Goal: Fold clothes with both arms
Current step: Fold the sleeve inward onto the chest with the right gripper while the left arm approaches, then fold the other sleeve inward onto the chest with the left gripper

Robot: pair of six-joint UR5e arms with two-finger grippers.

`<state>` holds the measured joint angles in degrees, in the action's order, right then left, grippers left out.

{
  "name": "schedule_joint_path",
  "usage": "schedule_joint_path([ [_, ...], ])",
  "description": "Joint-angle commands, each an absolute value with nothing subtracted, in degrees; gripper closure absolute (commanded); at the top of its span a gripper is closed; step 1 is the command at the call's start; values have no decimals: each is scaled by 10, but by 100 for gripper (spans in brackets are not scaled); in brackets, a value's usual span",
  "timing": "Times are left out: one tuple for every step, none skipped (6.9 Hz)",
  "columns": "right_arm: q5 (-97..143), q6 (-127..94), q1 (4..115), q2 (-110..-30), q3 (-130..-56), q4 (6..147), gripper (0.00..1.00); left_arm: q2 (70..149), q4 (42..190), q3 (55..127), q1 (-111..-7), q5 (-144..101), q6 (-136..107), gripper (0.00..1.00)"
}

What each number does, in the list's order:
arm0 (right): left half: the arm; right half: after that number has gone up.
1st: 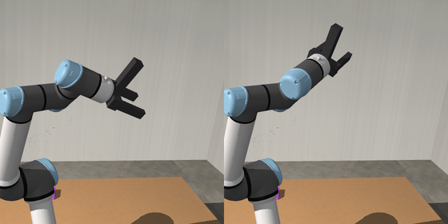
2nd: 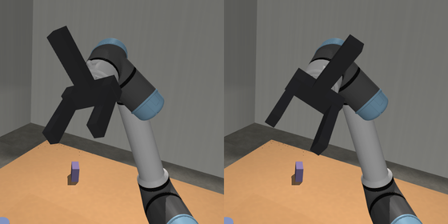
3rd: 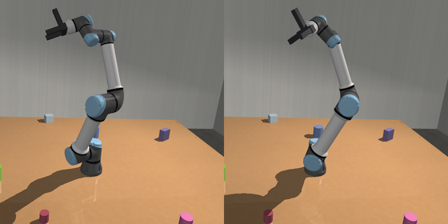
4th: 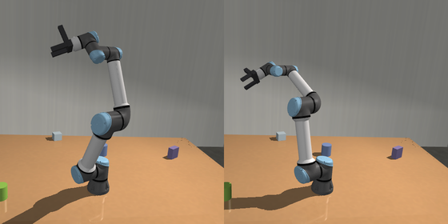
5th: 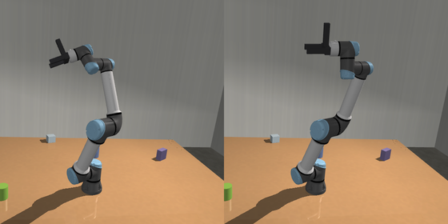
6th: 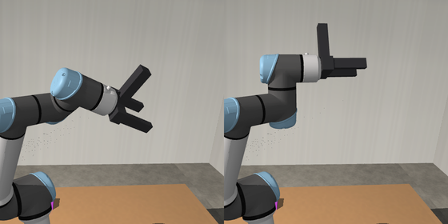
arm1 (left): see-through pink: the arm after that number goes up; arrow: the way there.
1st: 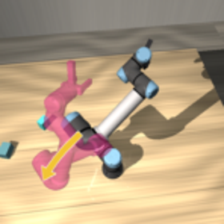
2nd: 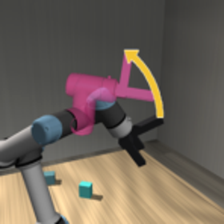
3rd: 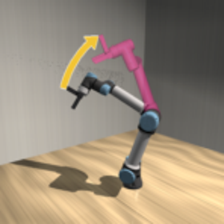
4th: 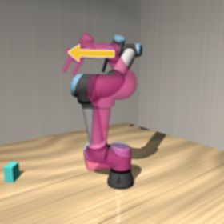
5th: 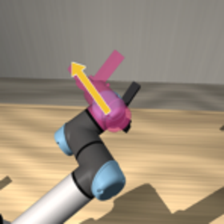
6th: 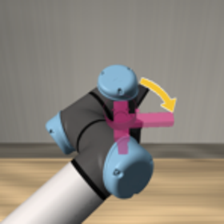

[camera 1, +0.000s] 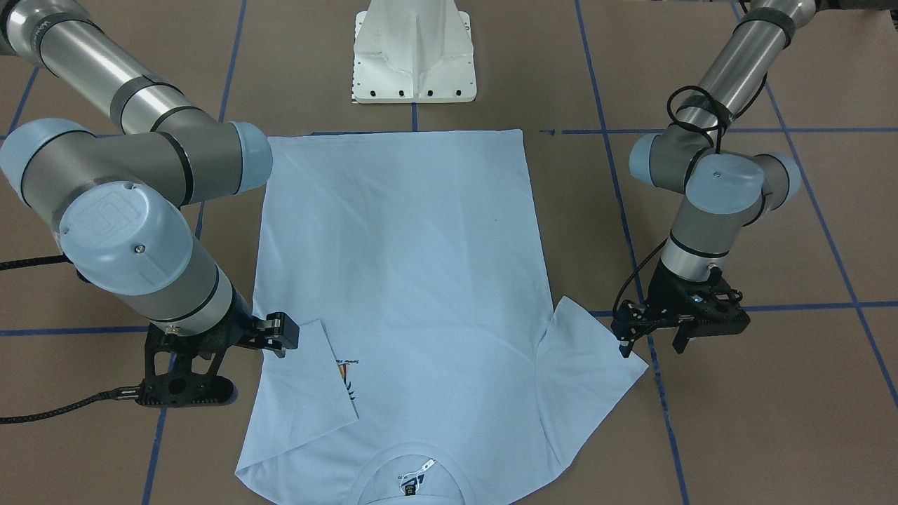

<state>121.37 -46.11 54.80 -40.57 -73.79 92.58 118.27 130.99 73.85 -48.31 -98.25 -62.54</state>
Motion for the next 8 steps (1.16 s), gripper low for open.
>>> schedule_joint_path([
  [1213,-468,547,-405,-737,925,0,1197,1325,700,-462,-945,-629,2],
  [1213,-468,548,-406,-736,925,0,1200,1370,674,-461,-945,-630,3],
  [1213,-467,548,-406,-735,925,0,1201,1380,672,-460,-946,-630,6],
  [1213,-468,547,-405,-735,925,0,1201,1381,671,-461,-947,-627,10],
  [1213,-468,547,-406,-734,925,0,1199,1380,670,-461,-947,-624,13],
  [1213,-467,547,-406,-733,925,0,1198,1380,670,-461,-947,-623,14],
  [1213,-467,546,-406,-733,925,0,1199,1380,670,-461,-947,-623,18],
  [1213,-467,546,-406,-733,925,0,1200,1380,671,-461,-949,-623,31],
])
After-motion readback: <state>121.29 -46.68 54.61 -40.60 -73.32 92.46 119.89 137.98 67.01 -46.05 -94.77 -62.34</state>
